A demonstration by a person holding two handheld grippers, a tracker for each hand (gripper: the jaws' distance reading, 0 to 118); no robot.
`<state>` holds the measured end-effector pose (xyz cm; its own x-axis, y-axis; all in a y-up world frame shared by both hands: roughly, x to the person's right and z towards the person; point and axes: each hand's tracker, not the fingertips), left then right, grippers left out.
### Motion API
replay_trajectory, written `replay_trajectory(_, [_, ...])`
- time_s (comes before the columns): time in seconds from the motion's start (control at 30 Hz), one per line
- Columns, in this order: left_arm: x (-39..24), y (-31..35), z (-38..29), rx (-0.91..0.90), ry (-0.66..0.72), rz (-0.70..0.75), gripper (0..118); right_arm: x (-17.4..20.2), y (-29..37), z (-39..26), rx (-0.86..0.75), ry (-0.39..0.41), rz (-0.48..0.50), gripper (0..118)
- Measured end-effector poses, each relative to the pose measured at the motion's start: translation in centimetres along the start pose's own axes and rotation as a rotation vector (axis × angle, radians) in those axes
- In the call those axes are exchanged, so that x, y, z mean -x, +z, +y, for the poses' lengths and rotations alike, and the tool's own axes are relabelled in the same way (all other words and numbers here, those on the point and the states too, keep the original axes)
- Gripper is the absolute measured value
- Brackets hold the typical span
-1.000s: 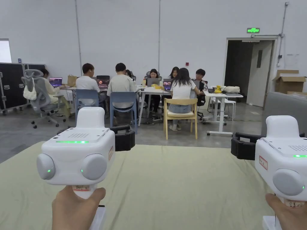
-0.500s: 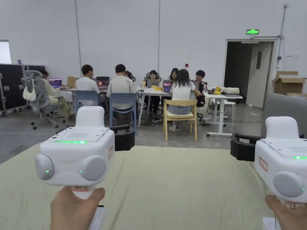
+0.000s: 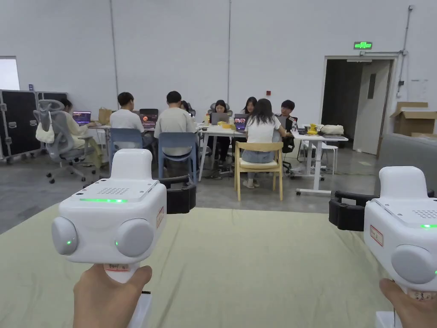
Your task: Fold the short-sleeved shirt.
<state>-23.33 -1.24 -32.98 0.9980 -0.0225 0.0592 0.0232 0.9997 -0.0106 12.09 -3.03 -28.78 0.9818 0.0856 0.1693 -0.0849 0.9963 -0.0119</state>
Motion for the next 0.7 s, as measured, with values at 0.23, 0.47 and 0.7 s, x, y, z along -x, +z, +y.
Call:
replay_trajectory(0.23, [-0.24,-0.02,0.03,0.004,-0.007,0.001,118,0.07,0.06,-0.01,-0.001,0.014,0.000,118])
replay_trajectory(0.47, [0.05,-0.25,0.09,0.006,0.008,-0.004,118,-0.22,0.12,0.12,-0.002,0.002,0.006,118])
replay_trajectory(0.7, [0.20,-0.26,0.26,0.009,0.011,-0.021,118,-0.61,0.29,0.29,-0.009,-0.007,-0.007,118])
